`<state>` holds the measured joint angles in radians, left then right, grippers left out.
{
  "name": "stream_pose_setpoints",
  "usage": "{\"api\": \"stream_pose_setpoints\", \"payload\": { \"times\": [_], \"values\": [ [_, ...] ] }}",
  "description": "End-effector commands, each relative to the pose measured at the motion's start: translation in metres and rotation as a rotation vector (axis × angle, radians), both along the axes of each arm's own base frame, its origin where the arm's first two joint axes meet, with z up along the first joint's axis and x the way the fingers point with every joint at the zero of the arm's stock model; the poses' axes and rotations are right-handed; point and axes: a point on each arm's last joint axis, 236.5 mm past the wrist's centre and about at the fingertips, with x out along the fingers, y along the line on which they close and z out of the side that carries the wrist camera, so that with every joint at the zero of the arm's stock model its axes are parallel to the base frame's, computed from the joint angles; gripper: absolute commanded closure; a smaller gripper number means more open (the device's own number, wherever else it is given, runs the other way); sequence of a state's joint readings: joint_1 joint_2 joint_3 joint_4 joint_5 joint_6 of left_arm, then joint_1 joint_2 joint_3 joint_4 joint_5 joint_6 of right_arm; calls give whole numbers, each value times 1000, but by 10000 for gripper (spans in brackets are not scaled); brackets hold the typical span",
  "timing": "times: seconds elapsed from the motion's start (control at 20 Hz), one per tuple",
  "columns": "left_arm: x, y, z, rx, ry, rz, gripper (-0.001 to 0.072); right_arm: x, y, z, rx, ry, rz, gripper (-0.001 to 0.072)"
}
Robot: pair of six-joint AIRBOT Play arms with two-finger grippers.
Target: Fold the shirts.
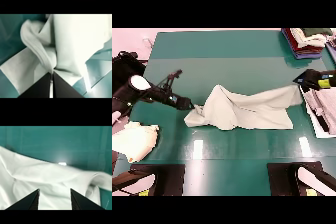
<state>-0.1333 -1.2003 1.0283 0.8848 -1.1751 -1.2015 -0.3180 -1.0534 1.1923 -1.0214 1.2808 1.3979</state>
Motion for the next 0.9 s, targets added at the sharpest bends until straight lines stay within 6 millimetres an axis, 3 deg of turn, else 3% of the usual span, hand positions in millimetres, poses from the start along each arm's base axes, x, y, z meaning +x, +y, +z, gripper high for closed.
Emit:
{"api": "stream_pose_setpoints", "payload": {
  "times": [0.0, 0.1, 0.2, 0.3, 0.4, 0.55, 0.8, 0.85],
  "values": [
    [17, -3, 44, -15, -104, -13, 683, -34, -48, -20, 22, 111, -90, 271],
    [17, -4, 45, -19, -102, -11, 682, -69, -67, -59, 88, 229, -171, 271],
    [18, -4, 45, -19, -101, -4, 683, -99, -70, -106, 171, 328, -268, 271],
    [18, -3, 44, -18, -102, -4, 682, -129, -52, -150, 258, 456, -289, 271],
    [19, -3, 44, -17, -103, -3, 682, -150, -31, -180, 319, 556, -282, 272],
    [20, -3, 45, -18, -106, 0, 682, -157, -14, -206, 324, 609, -264, 273],
    [20, -3, 45, -18, -108, 2, 682, -132, -5, -218, 259, 586, -221, 287],
    [20, -3, 45, -18, -108, 2, 682, -126, -3, -218, 240, 573, -203, 398]
  ]
}}
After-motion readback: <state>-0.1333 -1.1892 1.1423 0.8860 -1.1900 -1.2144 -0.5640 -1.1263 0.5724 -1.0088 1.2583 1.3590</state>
